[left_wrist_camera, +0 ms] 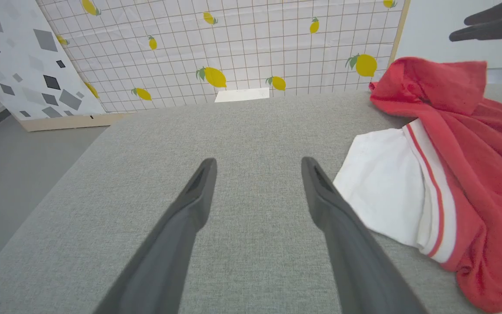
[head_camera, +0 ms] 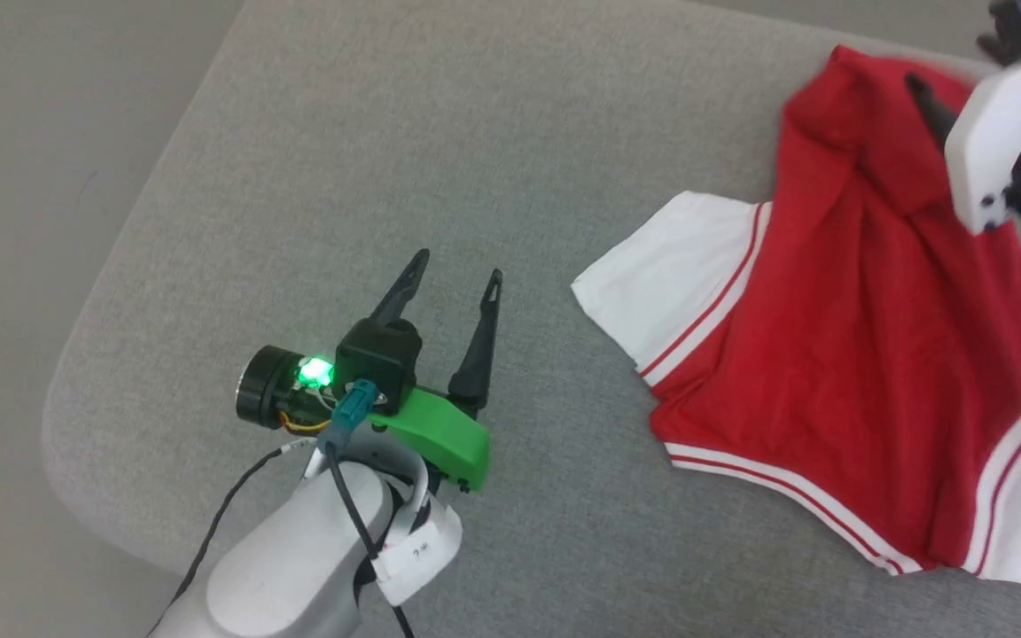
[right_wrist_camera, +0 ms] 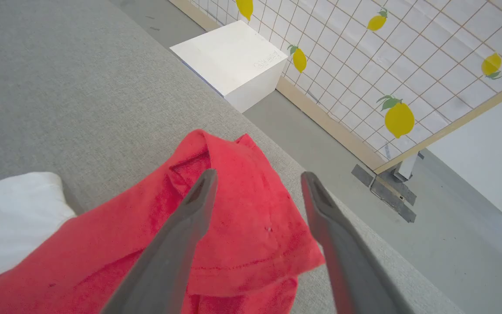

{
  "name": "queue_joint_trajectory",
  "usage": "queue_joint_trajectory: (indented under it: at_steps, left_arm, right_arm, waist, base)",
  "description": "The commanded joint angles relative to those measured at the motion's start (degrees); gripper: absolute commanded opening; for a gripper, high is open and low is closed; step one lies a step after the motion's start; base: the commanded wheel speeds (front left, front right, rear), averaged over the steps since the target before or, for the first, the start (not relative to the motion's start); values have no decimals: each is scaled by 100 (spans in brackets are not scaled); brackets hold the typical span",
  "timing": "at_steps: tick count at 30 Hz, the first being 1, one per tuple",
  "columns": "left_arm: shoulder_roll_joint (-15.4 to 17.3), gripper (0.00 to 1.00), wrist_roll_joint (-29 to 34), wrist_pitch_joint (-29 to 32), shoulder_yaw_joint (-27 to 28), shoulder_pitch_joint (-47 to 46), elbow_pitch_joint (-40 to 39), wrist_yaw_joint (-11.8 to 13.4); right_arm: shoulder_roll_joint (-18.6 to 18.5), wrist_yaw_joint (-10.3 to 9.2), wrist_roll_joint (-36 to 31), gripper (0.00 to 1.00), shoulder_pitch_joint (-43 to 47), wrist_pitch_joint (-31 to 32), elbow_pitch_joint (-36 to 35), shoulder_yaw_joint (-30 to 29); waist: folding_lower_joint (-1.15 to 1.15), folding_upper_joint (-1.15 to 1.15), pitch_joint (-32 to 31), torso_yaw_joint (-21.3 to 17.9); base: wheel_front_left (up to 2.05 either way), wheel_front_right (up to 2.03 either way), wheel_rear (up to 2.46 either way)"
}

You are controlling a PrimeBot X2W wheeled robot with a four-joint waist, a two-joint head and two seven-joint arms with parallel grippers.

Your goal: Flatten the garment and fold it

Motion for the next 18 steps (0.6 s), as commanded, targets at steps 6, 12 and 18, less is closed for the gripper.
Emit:
queue_joint_trajectory:
  at_steps: [6, 12, 18]
  left_arm:
    - [100, 100, -164, 49, 93, 0, 112, -12]
    - [243, 100, -348, 171, 198, 201, 120, 64]
    - [431, 100, -585, 277, 398, 439, -24, 189]
  right_arm:
    - [107, -11, 799, 100, 438, -621, -81, 124]
    - [-40, -11, 1381, 100, 1123, -1256, -606, -49]
    - [-9, -11, 1490, 100, 2006, -1694, -1146, -764]
  waist:
    - [-1, 0, -755, -465]
    - [-1, 0, -1266, -781]
    - [-1, 0, -1422, -1148]
  base:
    - [0, 0, 0]
    - [0, 0, 0]
    - [0, 0, 0]
